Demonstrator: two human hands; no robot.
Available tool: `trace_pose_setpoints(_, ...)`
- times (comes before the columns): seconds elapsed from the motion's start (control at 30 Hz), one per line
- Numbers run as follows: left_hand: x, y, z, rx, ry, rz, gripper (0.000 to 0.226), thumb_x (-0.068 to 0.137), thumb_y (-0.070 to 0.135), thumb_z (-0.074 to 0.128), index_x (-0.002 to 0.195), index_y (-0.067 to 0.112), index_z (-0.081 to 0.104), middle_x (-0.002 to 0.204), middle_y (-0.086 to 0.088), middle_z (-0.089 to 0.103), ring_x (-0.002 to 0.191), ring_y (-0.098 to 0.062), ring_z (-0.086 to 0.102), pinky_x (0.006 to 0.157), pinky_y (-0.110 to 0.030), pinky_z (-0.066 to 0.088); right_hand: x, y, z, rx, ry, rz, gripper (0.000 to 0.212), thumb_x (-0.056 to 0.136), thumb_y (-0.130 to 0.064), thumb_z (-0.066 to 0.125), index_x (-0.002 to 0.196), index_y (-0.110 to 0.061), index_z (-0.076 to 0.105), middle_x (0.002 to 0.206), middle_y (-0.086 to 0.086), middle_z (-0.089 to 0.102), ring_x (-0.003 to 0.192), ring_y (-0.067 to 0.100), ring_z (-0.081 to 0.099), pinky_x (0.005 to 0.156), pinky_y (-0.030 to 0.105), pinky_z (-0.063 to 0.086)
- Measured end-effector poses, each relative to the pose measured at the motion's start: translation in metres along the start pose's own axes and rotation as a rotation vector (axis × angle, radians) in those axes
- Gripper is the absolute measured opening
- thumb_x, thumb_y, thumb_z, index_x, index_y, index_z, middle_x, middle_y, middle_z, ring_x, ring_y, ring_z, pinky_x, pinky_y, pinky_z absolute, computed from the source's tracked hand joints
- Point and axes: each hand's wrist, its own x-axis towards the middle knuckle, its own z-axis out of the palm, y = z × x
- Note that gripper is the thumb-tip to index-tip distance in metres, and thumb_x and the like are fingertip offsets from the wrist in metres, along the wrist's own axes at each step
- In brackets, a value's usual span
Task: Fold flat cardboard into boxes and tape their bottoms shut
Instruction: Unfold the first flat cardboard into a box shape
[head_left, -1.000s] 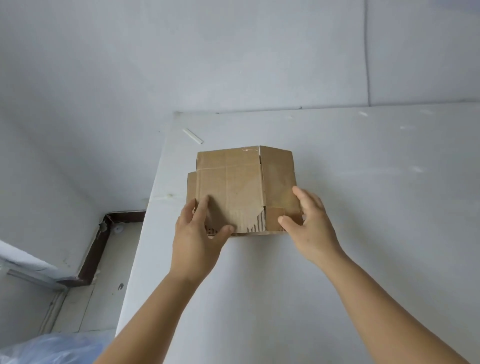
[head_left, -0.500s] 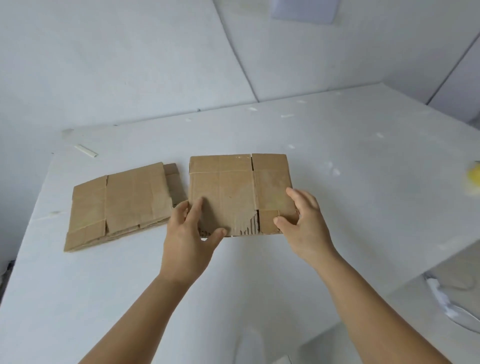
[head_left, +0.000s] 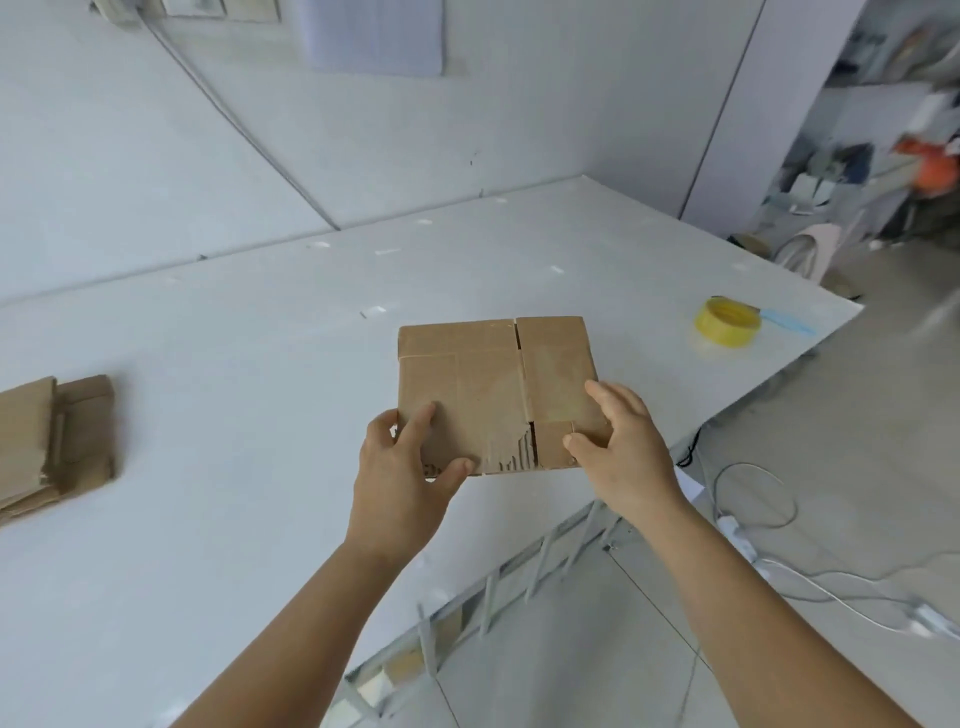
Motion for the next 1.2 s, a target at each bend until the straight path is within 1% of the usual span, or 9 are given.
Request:
trace_pose_setpoints(0.1, 0.011, 0.027, 0.032, -0.025, -0.058, 0.021, 0.066, 0.081, 0.043, 0.070, 0.139, 0.028, 0.042, 0.141, -0.006, 0.032, 0.088, -0.012, 0.059, 0.089, -0.034, 0.052, 0.009, 0.033, -0.026, -0.017, 0.039, 0.033, 0.061, 0.088, -0.019, 0.062, 0.144, -0.018, 0.037, 0.149, -0.007, 0.029, 0.133, 0.009, 0.032, 0.097, 0.016, 0.024)
trace_pose_setpoints(0.3, 0.054, 0.059, 0.086, -0.043, -0.173, 0.084, 0.073, 0.079, 0.047, 0.069, 0.142, 0.031, 0.038, 0.143, 0.001, 0.027, 0.107, -0.015, 0.056, 0.091, -0.024, 0.049, 0.043, 0.082, -0.061, 0.004, 0.082, 0.103, 0.059, 0.089, -0.016, 0.062, 0.143, -0.018, 0.039, 0.150, -0.004, 0.030, 0.134, 0.009, 0.032, 0.098, 0.016, 0.024)
trace_pose_setpoints(0.5, 0.128, 0.088, 0.140, -0.077, -0.201, 0.108, 0.074, 0.077, 0.046, 0.072, 0.141, 0.030, 0.040, 0.144, 0.001, 0.028, 0.113, -0.022, 0.054, 0.094, -0.036, 0.050, 0.109, 0.115, -0.089, -0.055, 0.131, 0.127, 0.060, 0.089, -0.018, 0.061, 0.144, -0.016, 0.037, 0.150, -0.003, 0.030, 0.136, 0.011, 0.031, 0.105, 0.020, 0.025)
trace_pose_setpoints(0.67, 0.186, 0.115, 0.179, -0.108, -0.222, 0.105, 0.071, 0.076, 0.045, 0.073, 0.138, 0.027, 0.044, 0.149, -0.001, 0.023, 0.116, -0.025, 0.053, 0.096, -0.040, 0.048, 0.165, 0.135, -0.115, -0.112, 0.160, 0.162, 0.057, 0.091, -0.025, 0.059, 0.143, -0.017, 0.038, 0.150, -0.004, 0.030, 0.134, 0.012, 0.034, 0.105, 0.024, 0.029)
trace_pose_setpoints(0.83, 0.224, 0.126, 0.203, -0.093, -0.217, 0.058, 0.069, 0.075, 0.050, 0.071, 0.134, 0.021, 0.050, 0.143, -0.002, 0.035, 0.121, -0.022, 0.048, 0.098, -0.036, 0.045, 0.209, 0.151, -0.124, -0.111, 0.176, 0.181, 0.052, 0.092, -0.029, 0.057, 0.139, -0.014, 0.044, 0.147, -0.003, 0.037, 0.131, 0.012, 0.037, 0.102, 0.020, 0.027)
trace_pose_setpoints(0.93, 0.240, 0.129, 0.212, -0.078, -0.177, 0.009, 0.067, 0.076, 0.050, 0.070, 0.132, 0.019, 0.052, 0.139, -0.001, 0.041, 0.117, -0.018, 0.049, 0.092, -0.028, 0.043, 0.236, 0.161, -0.124, -0.088, 0.147, 0.154, 0.049, 0.093, -0.031, 0.055, 0.138, -0.013, 0.046, 0.147, -0.002, 0.039, 0.132, 0.012, 0.037, 0.099, 0.017, 0.025)
trace_pose_setpoints(1.0, 0.248, 0.132, 0.218, -0.078, -0.138, -0.027, 0.064, 0.077, 0.050, 0.070, 0.130, 0.018, 0.054, 0.134, -0.001, 0.045, 0.106, -0.013, 0.050, 0.084, -0.022, 0.039, 0.255, 0.168, -0.123, -0.054, 0.114, 0.130, 0.049, 0.093, -0.033, 0.054, 0.137, -0.014, 0.047, 0.147, -0.003, 0.040, 0.132, 0.011, 0.037, 0.099, 0.016, 0.026)
trace_pose_setpoints(1.1, 0.261, 0.136, 0.226, -0.079, -0.073, -0.101, 0.059, 0.078, 0.049, 0.069, 0.127, 0.018, 0.056, 0.128, 0.001, 0.049, 0.094, -0.007, 0.049, 0.079, -0.017, 0.035, 0.286, 0.179, -0.121, 0.057, 0.047, 0.090, 0.051, 0.090, -0.035, 0.059, 0.136, -0.016, 0.048, 0.142, -0.006, 0.045, 0.128, 0.008, 0.041, 0.098, 0.019, 0.031)
trace_pose_setpoints(1.2, 0.274, 0.143, 0.239, -0.102, 0.017, -0.188, 0.051, 0.080, 0.046, 0.069, 0.122, 0.019, 0.058, 0.121, 0.004, 0.054, 0.092, -0.004, 0.050, 0.070, -0.008, 0.033, 0.318, 0.195, -0.121, 0.167, -0.042, 0.034, 0.051, 0.084, -0.034, 0.066, 0.131, -0.022, 0.051, 0.128, -0.016, 0.049, 0.116, 0.005, 0.050, 0.092, 0.020, 0.039)
